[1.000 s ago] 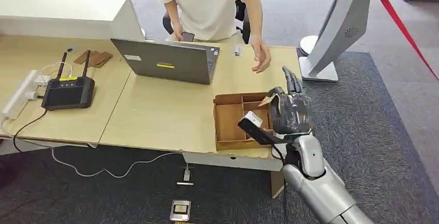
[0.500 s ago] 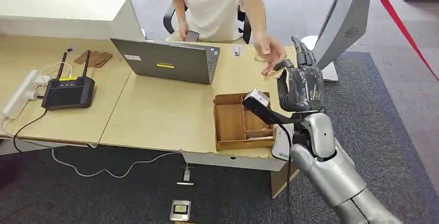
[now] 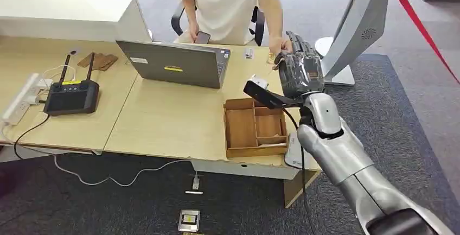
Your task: Pass the card to the sensor for recognition and then transmit it.
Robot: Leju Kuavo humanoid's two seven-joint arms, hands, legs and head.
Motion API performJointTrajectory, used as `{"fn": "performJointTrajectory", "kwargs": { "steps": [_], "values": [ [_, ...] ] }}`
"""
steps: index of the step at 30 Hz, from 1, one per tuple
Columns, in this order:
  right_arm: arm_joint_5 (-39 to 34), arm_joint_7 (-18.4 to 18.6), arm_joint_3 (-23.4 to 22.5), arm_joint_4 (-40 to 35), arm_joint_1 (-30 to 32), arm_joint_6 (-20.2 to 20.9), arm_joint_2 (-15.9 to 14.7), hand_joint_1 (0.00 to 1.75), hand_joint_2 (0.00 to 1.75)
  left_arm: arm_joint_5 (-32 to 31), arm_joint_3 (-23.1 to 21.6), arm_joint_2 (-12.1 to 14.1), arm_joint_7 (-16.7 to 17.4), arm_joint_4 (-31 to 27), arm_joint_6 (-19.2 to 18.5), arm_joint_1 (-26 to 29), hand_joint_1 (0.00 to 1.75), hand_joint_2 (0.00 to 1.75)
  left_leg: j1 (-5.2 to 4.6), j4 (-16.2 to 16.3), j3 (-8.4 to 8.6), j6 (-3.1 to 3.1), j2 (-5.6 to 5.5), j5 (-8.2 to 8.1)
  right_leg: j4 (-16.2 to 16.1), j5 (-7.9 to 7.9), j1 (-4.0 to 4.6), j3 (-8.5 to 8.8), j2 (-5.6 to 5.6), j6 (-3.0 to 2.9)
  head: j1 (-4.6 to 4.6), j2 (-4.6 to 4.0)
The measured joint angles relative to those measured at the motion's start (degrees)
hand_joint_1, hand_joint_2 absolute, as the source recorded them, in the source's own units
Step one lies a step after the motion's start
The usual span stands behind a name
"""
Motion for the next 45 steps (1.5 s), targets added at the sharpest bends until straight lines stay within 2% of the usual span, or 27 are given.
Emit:
{"fn": "performJointTrajectory", "kwargs": {
  "steps": [2,9,12,13,20,24,26,29,32,36,38,41,45],
  "values": [
    [1.34,0.2,3.5,15.37,-8.61,6.18,6.08,1.75,1.75,-1.62,-0.68,0.09,2.42,0.68,0.0,-1.37,0.0,0.0,0.0,0.0,-0.04,-0.05,-0.02,0.04,0.07,0.01,0.03,-0.07,-0.01,-0.03,0.0,0.0],
    [1.9,0.46,5.97,22.88,-11.17,6.6,9.79,1.75,1.75,-1.62,-0.68,0.26,2.6,1.22,0.0,-1.44,0.0,0.0,0.01,0.0,-0.06,-0.06,-0.03,0.03,0.05,-0.05,0.03,-0.11,-0.01,-0.05,-0.02,0.0],
    [2.34,0.64,6.58,25.15,-11.74,6.77,10.71,0.3,1.75,-1.18,-0.68,0.33,2.69,1.42,0.0,-1.4,0.0,0.0,0.01,0.0,-0.05,-0.06,-0.01,0.03,0.04,-0.04,0.02,-0.1,-0.01,-0.05,0.0,0.0],
    [2.5,0.86,6.89,25.81,-11.93,6.77,11.12,0.0,1.75,-0.98,-0.68,0.37,2.71,1.49,0.0,-1.36,0.0,0.0,0.01,0.0,-0.05,-0.06,-0.01,0.03,0.04,-0.04,0.02,-0.1,-0.01,-0.05,-0.02,0.0],
    [2.69,1.75,8.59,29.61,-14.61,6.25,13.42,0.0,1.75,-0.26,-0.65,0.54,2.71,1.53,0.0,-0.87,0.0,0.0,0.0,0.01,-0.02,-0.06,-0.03,0.04,0.04,-0.02,0.03,-0.1,-0.01,-0.06,-0.02,0.0],
    [0.36,1.42,9.07,31.03,-15.32,3.72,13.61,0.0,1.75,0.22,-0.63,0.55,2.1,1.6,0.0,-0.79,0.0,0.0,0.0,0.01,-0.03,-0.06,-0.02,0.04,0.04,-0.02,0.03,-0.09,-0.01,-0.06,-0.02,0.0],
    [-2.92,0.05,9.03,31.49,-15.41,-0.19,13.59,0.0,1.75,0.76,-0.63,0.55,1.38,1.62,0.0,-0.68,0.0,0.0,0.0,0.01,-0.03,-0.06,-0.02,0.04,0.04,-0.02,0.02,-0.09,-0.01,-0.05,0.0,0.0],
    [-9.95,-4.31,8.04,31.62,-15.42,-7.99,13.57,0.0,1.75,1.99,-0.59,0.55,0.02,1.77,0.0,-0.32,0.0,0.0,0.0,0.01,-0.02,-0.06,-0.01,0.03,0.03,-0.02,0.02,-0.1,-0.01,-0.05,-0.02,0.0],
    [-13.66,-8.84,6.25,30.08,-14.63,-13.93,13.33,0.0,1.75,2.62,-0.31,0.5,-1.51,1.84,0.0,0.17,0.0,0.0,0.0,0.01,0.01,-0.06,0.0,0.03,0.01,-0.03,0.03,-0.09,-0.01,-0.06,-0.02,0.0],
    [-10.12,-12.95,0.27,21.99,-8.42,-14.27,12.33,0.0,1.75,2.93,0.57,0.35,-2.56,1.86,0.0,0.57,0.0,0.0,0.01,0.01,0.09,-0.06,-0.05,0.01,-0.02,-0.05,0.05,0.02,-0.02,-0.04,-0.02,0.0],
    [-9.44,-16.29,-4.71,16.57,-3.53,-14.34,11.98,0.0,1.75,2.95,1.14,0.22,-2.65,1.9,0.0,0.78,0.0,0.0,0.01,0.01,0.14,-0.06,-0.05,0.0,-0.07,-0.06,0.07,0.04,-0.04,-0.04,-0.02,0.0],
    [-12.94,-22.08,-14.18,8.77,4.07,-14.36,11.01,0.0,1.75,2.95,1.9,0.02,-2.73,1.97,0.0,0.96,0.0,0.0,0.01,0.01,0.11,-0.04,-0.16,-0.01,-0.08,-0.06,0.05,0.08,-0.12,-0.03,0.0,0.0],
    [-21.77,-25.86,-26.96,1.87,11.78,-14.36,8.63,0.0,1.75,2.95,2.97,-0.15,-2.71,1.97,0.0,1.24,0.0,0.0,0.01,0.02,0.16,0.02,-0.17,-0.04,-0.16,-0.07,-0.01,0.17,-0.14,0.0,-0.02,0.0]
  ]
}}
